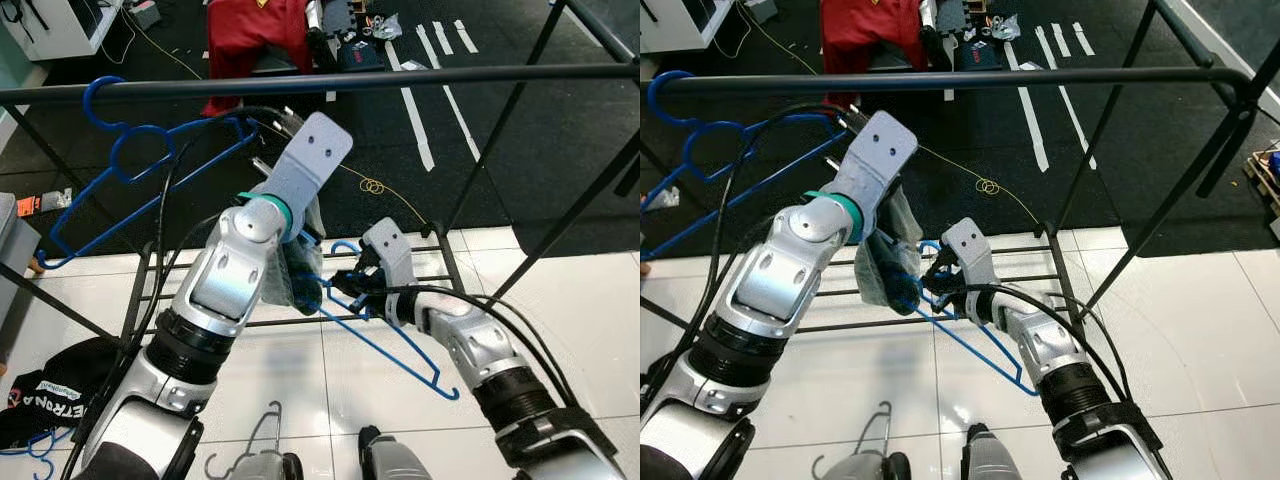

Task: Hang hanger

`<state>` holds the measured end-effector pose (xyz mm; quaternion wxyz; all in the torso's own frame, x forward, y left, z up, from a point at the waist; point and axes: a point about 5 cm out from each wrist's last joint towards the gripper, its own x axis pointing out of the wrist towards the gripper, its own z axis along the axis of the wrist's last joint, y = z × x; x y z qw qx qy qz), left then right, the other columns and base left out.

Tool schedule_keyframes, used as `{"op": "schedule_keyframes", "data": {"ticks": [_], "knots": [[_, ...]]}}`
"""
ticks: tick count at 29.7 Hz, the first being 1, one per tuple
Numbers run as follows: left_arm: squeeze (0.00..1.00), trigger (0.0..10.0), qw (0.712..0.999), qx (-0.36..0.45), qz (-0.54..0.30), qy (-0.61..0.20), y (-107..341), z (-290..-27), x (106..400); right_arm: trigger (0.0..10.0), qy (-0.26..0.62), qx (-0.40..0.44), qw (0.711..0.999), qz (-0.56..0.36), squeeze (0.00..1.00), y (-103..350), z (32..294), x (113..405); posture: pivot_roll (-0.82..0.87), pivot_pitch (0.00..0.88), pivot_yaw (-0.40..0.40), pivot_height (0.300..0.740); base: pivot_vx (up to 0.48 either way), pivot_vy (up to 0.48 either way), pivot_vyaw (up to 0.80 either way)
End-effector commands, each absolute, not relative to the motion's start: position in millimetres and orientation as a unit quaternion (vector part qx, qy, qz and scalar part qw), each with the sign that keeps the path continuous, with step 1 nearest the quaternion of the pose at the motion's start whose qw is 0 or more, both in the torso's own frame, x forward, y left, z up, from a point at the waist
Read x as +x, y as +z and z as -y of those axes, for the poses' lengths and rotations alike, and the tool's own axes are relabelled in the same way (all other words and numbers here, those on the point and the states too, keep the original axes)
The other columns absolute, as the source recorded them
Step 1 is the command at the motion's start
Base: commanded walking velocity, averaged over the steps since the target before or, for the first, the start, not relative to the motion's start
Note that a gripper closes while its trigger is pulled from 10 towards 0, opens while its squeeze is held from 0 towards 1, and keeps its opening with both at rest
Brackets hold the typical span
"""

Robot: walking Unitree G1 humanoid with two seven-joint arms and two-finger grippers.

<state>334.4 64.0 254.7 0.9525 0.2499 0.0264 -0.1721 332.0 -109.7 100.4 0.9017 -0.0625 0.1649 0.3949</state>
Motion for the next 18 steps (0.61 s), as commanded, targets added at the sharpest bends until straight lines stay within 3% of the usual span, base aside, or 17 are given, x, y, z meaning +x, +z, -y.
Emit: {"op": "schedule_keyframes", "data": {"ticks": [1, 14, 15, 17, 18], "knots": [[0.0, 10.0, 0.951, 0.249, -0.031, -0.18, 257.3, -61.2, 329.7, 10.0, 0.392, -0.07, 0.901, -0.17, 0.0, 96.1, 108.7, 332.8, -0.03, 0.144, 0.088, 0.74, 0.0, 0.0, 0.0], [0.0, 10.0, 0.953, 0.238, -0.043, -0.182, 263.3, -62.2, 323.7, 10.0, 0.343, -0.052, 0.922, -0.174, 0.0, 88.9, 115.8, 337.2, -0.03, 0.135, 0.084, 0.74, 0.0, 0.0, 0.0], [0.0, 10.0, 0.951, 0.24, -0.046, -0.19, 263.9, -62.4, 321.2, 10.0, 0.317, 0.0, 0.934, -0.165, 0.0, 90.4, 119.8, 341.4, -0.02, 0.13, 0.084, 0.74, 0.0, 0.0, 0.0], [0.0, 10.0, 0.951, 0.24, -0.046, -0.19, 263.9, -62.4, 321.2, 10.0, 0.317, 0.0, 0.934, -0.165, 0.0, 90.4, 119.8, 341.4, -0.02, 0.13, 0.084, 0.74, 0.0, 0.0, 0.0], [0.0, 10.0, 0.949, 0.242, -0.049, -0.197, 263.6, -62.4, 318.7, 10.0, 0.298, 0.07, 0.94, -0.151, 0.0, 94.7, 121.4, 345.7, -0.02, 0.125, 0.083, 0.74, 0.0, 0.0, 0.0]]}}
